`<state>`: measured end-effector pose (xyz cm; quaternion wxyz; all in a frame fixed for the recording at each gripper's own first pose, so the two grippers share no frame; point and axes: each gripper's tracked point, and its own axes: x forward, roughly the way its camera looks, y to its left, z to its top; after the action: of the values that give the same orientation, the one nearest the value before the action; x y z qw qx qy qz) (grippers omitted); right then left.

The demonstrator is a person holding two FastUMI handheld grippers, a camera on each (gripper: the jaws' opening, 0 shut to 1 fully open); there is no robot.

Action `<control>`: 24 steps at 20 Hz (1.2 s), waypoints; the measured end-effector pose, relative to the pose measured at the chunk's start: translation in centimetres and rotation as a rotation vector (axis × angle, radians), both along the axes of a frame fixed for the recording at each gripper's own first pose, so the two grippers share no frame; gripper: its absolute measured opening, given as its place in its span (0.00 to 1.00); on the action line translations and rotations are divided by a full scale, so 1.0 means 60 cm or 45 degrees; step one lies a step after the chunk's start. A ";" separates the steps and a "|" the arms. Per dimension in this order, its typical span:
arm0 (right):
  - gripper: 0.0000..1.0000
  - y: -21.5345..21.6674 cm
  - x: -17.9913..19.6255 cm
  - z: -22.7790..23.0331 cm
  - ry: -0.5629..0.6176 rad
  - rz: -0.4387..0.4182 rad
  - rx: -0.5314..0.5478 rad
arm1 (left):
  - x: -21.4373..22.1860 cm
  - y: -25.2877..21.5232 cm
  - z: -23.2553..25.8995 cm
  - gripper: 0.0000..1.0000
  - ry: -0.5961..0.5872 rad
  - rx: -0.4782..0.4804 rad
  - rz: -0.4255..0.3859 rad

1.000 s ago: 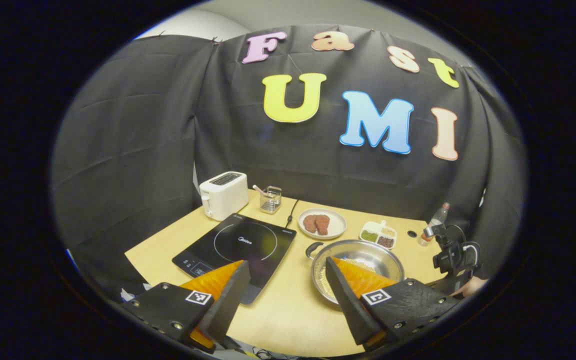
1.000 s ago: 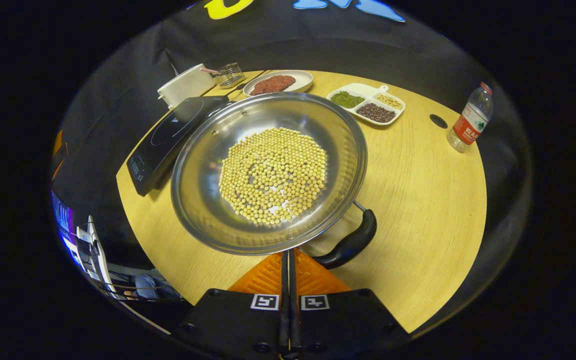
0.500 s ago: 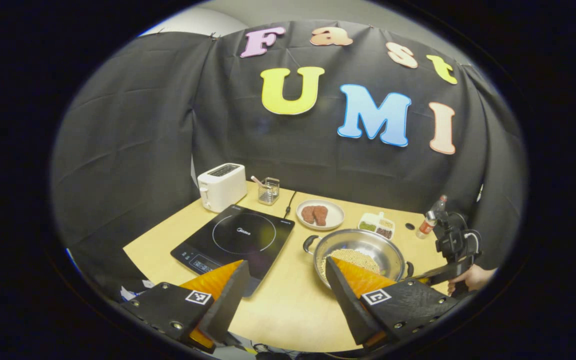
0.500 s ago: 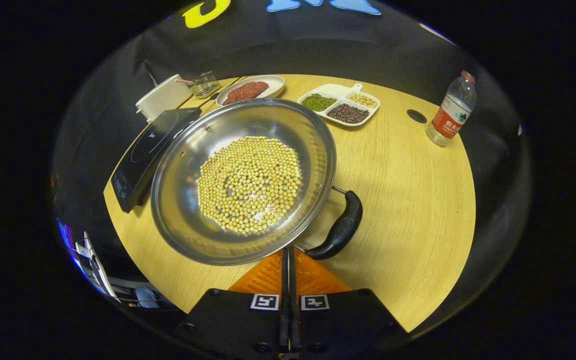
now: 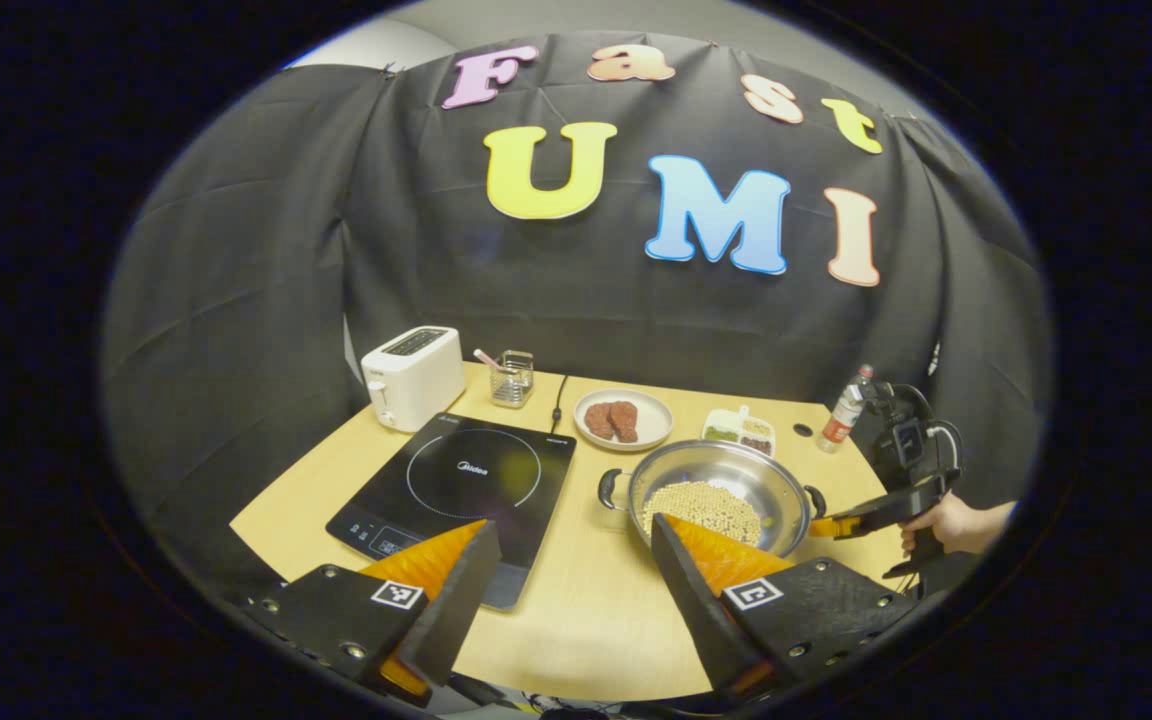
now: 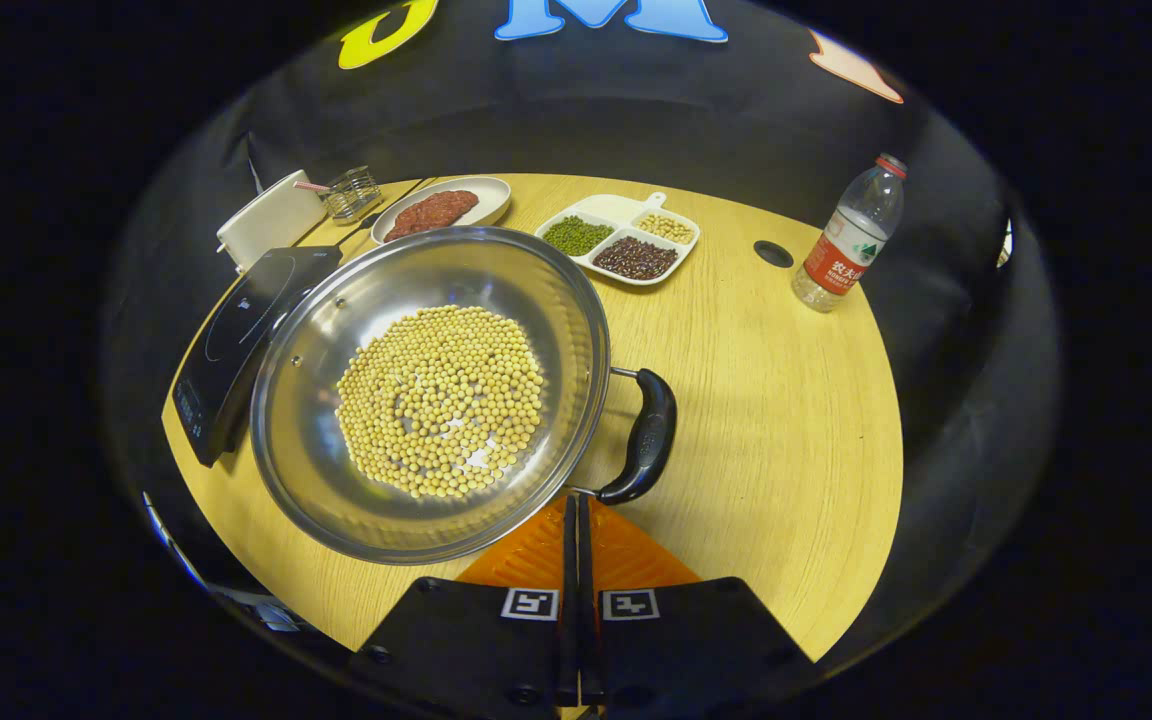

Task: First push the handle of the pot to place it horizontally, then grasp the pot with both hands and set it on the induction cooktop.

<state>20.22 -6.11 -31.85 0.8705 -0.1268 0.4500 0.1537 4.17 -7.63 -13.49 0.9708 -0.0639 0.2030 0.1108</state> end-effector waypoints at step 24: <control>0.94 0.021 0.048 0.140 -0.259 -0.352 0.275 | 0.292 0.050 -0.145 0.92 0.108 -0.228 -0.502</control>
<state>23.10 -4.86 -23.46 0.9328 0.0154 0.3538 0.0664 21.68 -4.66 -22.18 0.9548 -0.1041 0.2611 -0.0969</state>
